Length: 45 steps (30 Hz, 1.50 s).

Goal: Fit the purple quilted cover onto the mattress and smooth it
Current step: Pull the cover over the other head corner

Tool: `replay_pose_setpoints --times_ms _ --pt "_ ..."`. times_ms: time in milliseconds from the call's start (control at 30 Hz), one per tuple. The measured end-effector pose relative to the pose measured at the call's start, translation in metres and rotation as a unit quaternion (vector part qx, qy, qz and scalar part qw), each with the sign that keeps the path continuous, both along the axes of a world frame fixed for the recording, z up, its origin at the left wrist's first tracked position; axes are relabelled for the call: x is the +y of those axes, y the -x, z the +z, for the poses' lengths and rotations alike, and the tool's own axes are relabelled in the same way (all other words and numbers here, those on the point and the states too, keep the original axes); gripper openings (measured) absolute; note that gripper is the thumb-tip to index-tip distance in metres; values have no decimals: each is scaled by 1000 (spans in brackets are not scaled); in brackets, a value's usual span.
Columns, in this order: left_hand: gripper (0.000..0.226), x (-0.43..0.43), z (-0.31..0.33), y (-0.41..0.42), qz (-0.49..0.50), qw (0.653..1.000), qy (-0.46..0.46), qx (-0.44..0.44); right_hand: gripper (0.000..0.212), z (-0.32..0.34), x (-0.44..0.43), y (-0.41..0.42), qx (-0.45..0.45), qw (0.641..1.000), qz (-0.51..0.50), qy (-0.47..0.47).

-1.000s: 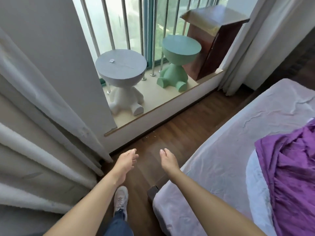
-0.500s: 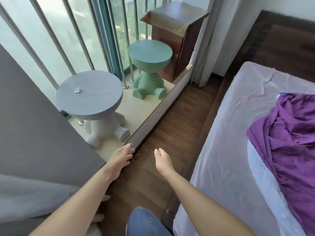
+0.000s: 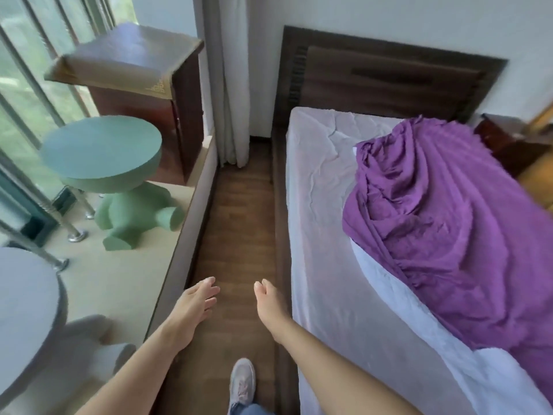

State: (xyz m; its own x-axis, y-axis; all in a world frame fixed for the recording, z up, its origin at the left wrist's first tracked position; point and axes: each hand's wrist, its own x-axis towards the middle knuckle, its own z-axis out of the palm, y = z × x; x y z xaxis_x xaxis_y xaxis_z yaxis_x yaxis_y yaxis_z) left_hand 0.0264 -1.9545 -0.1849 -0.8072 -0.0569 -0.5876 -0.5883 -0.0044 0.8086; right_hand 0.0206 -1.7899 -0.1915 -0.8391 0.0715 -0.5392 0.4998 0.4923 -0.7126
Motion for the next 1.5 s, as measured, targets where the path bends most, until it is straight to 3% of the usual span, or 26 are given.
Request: replay_pose_setpoints --times_ms 167,267,533,667,933,1033,1267,1400,1500 --pt "42 14 6 103 -75 997 -13 1 51 8 26 83 4 997 -72 -6" --pt "45 10 6 155 -100 995 -16 9 24 10 29 130 14 994 -102 -26" --pt "44 4 4 270 -148 989 -14 -23 35 15 4 227 43 985 -161 -52" --pt "42 6 23 334 -183 983 -24 10 34 32 -7 263 91 975 -193 -56" --pt "43 13 30 413 -261 965 -23 21 32 31 -17 319 66 961 -261 -55" --pt "40 25 19 431 -278 960 -28 -5 21 13 -8 333 40 960 -274 -38" --pt "43 75 -3 512 -315 949 -13 -27 35 -16 44 402 24 942 -334 -25" --pt "43 117 -6 571 -338 941 7 -24 24 -33 89 448 17 931 -363 -16" --pt "43 143 -6 619 -332 942 22 -31 40 -38 122 489 3 926 -377 -22"
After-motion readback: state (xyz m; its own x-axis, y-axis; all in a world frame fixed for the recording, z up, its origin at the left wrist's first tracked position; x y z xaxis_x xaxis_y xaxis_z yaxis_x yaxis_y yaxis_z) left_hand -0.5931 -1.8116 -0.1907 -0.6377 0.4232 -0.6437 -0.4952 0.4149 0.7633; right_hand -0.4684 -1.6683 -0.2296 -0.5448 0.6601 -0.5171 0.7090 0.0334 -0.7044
